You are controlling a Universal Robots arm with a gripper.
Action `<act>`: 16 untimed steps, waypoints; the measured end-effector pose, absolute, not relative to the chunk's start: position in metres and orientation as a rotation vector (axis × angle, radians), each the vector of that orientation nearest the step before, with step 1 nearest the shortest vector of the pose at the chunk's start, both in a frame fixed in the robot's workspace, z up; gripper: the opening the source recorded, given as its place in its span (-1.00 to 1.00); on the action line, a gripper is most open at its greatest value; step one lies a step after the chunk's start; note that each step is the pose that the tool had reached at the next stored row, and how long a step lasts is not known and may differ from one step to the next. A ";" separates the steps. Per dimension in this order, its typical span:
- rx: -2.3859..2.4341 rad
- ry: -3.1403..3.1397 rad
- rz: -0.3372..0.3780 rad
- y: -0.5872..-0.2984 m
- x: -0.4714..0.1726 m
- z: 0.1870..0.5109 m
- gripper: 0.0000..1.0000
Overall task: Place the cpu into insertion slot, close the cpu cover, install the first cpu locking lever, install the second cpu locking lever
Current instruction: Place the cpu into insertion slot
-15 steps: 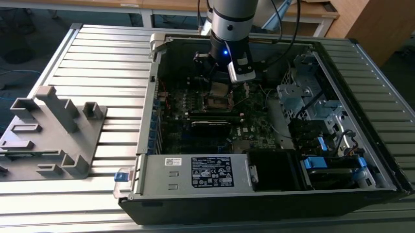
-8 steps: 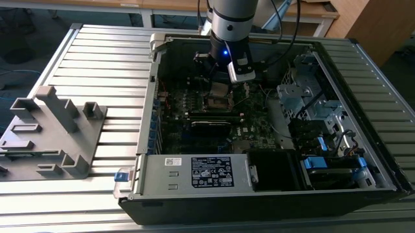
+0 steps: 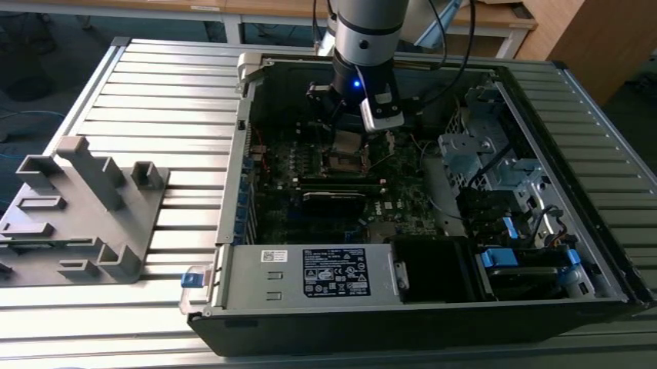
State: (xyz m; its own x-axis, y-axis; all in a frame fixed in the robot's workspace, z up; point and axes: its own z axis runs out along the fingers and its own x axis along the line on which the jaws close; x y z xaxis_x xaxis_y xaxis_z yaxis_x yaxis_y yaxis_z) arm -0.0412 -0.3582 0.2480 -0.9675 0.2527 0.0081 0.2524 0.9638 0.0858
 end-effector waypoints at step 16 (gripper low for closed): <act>0.413 3.108 0.135 -0.358 -0.041 0.248 0.08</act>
State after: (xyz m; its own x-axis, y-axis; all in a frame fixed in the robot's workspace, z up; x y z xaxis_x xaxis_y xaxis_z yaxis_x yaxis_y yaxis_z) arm -0.0412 -0.3582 0.2479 -0.9654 0.2607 0.0081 0.2604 0.9617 0.0858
